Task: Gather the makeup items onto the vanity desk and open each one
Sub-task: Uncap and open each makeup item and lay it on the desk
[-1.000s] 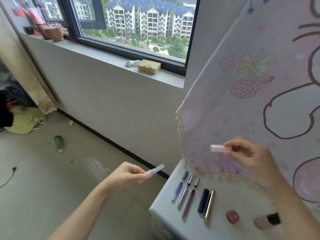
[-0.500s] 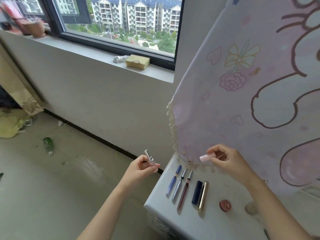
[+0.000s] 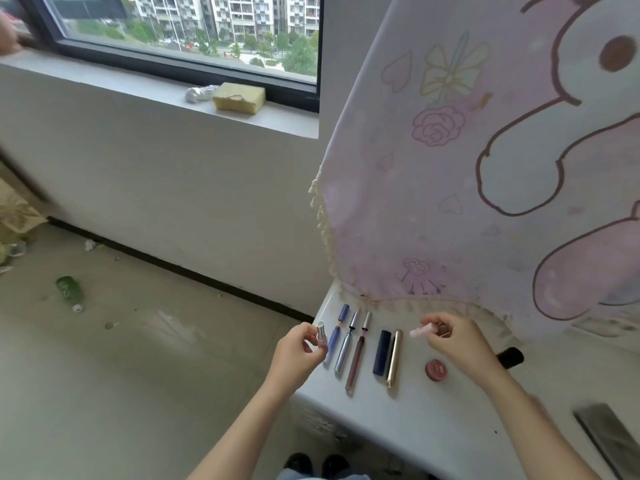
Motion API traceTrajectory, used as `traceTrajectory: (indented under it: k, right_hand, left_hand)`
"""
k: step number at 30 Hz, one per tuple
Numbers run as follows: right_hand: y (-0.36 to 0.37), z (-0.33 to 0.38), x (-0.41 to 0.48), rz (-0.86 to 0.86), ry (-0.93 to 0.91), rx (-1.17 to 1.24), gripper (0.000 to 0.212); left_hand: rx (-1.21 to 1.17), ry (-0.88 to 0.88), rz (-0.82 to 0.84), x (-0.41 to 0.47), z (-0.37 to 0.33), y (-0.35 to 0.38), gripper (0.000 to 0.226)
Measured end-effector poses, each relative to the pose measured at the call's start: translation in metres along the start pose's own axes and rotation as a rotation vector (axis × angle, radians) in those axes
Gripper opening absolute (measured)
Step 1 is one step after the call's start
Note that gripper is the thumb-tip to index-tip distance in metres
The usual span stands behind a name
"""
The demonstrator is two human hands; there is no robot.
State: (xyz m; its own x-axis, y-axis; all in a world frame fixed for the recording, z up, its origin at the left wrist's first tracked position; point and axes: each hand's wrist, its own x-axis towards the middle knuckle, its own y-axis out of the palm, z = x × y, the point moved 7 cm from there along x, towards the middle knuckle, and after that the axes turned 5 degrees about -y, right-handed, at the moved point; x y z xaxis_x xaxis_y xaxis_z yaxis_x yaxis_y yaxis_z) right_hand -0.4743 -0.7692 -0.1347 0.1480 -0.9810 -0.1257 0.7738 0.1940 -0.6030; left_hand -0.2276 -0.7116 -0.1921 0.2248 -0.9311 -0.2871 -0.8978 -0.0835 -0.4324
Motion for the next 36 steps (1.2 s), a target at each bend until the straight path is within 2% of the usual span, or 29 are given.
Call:
traceTrajectory:
  k: [3, 5, 7, 11, 16, 21, 29, 36]
  right_hand:
    - [0.011, -0.024, -0.006, 0.003, 0.047, -0.031, 0.021]
    - [0.016, -0.040, -0.008, 0.007, 0.074, -0.038, 0.027]
    - [0.021, -0.051, -0.007, 0.011, 0.104, -0.070, 0.025]
    - [0.028, -0.059, 0.006, -0.015, 0.139, -0.126, 0.033]
    - [0.038, -0.057, 0.034, -0.073, 0.106, -0.153, 0.029]
    - [0.064, -0.056, 0.068, 0.022, 0.021, -0.305, 0.020]
    - [0.096, -0.066, 0.094, 0.198, -0.084, -0.495, 0.026]
    - [0.106, -0.069, 0.096, 0.243, -0.127, -0.493, 0.028]
  left_hand:
    - [0.090, 0.004, 0.033, -0.004, 0.009, 0.018, 0.019]
    - [0.123, 0.001, 0.042, -0.008, 0.015, 0.028, 0.021]
    - [0.145, -0.012, 0.044, -0.010, 0.021, 0.035, 0.024]
    - [0.176, -0.056, 0.036, -0.004, 0.029, 0.044, 0.015]
    - [0.244, -0.072, 0.044, 0.005, 0.024, 0.064, 0.036]
    - [0.303, -0.114, 0.006, 0.013, 0.029, 0.080, 0.006]
    - [0.344, -0.150, -0.017, 0.021, 0.019, 0.101, 0.014]
    - [0.399, -0.096, -0.061, 0.023, 0.020, 0.112, 0.023]
